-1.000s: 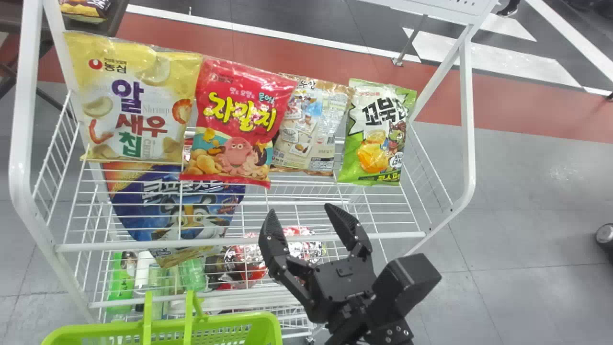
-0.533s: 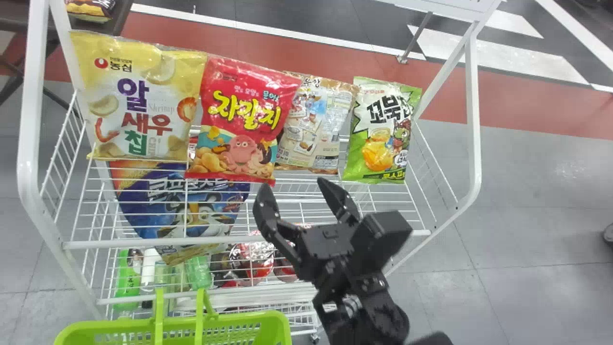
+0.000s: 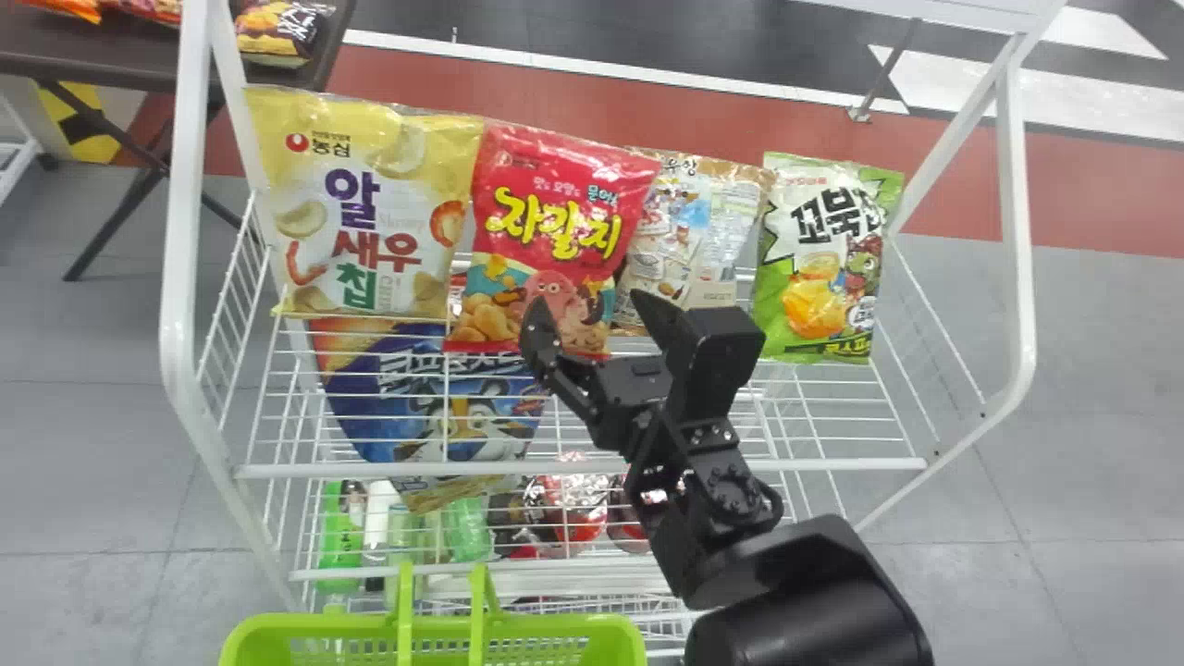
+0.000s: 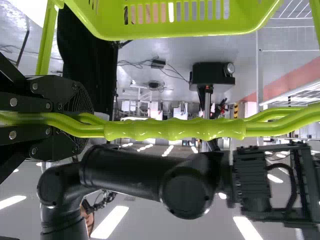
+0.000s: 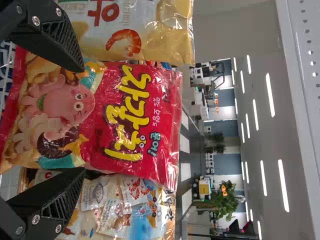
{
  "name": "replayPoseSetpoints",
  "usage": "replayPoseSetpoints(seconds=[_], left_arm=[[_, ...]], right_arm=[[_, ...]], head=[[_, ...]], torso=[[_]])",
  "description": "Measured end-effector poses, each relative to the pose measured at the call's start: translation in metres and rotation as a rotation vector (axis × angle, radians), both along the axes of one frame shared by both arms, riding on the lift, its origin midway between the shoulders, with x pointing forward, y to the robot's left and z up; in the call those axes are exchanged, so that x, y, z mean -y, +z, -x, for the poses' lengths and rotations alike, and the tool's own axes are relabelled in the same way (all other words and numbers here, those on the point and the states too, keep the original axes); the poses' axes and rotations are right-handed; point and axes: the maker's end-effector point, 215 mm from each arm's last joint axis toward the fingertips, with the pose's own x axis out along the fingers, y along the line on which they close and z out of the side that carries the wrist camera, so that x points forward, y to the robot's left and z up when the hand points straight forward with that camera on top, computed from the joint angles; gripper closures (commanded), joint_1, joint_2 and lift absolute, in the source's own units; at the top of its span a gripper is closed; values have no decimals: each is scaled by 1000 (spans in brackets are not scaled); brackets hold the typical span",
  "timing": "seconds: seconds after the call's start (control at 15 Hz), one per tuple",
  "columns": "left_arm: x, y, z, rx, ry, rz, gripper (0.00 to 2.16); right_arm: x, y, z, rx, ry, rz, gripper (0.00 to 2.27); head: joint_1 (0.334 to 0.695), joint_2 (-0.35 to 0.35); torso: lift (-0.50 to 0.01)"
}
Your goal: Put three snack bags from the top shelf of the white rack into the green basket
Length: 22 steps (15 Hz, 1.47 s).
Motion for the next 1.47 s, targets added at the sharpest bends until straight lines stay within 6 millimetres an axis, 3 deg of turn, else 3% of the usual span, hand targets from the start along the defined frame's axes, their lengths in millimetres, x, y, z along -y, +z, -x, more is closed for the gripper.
replayPoseSetpoints(seconds=[0.27,0.33,0.4,0.47,0.53,0.73,0.93,1.2,1.47], left_arm=[[0,-1,-1,1,0,-2,2152],[0,-1,-1,0,0,-3,2152],[0,-1,-1,-1,0,-3,2152],[0,-1,0,-1,0,-4,2152],[-1,-2,0,-2,0,-4,2152],[-1,-1,0,-3,0,-2,2152],[0,0,1,-2,-1,0,2152],[1,0,2,-3,-2,1,2152],[2,1,6,-10,-5,8,2152]], right_arm=[[-15,-1,-29,-11,12,4,198],[-18,-5,-35,-25,17,9,380],[-20,-9,-38,-42,20,15,947],[-21,-18,-41,-73,23,27,1750],[-20,-27,-41,-107,25,40,1956],[-17,-45,-28,-171,32,71,2044],[-14,-47,-17,-190,26,103,2047],[-6,-35,-6,-163,12,91,2047],[-5,-8,9,-114,8,72,2047]], head=[[695,-147],[695,-142],[695,-132],[695,-129],[695,-130],[695,-137],[695,-146],[695,-168],[695,-179]], torso=[[0],[0],[0],[0],[0],[0],[0],[0],[0]])
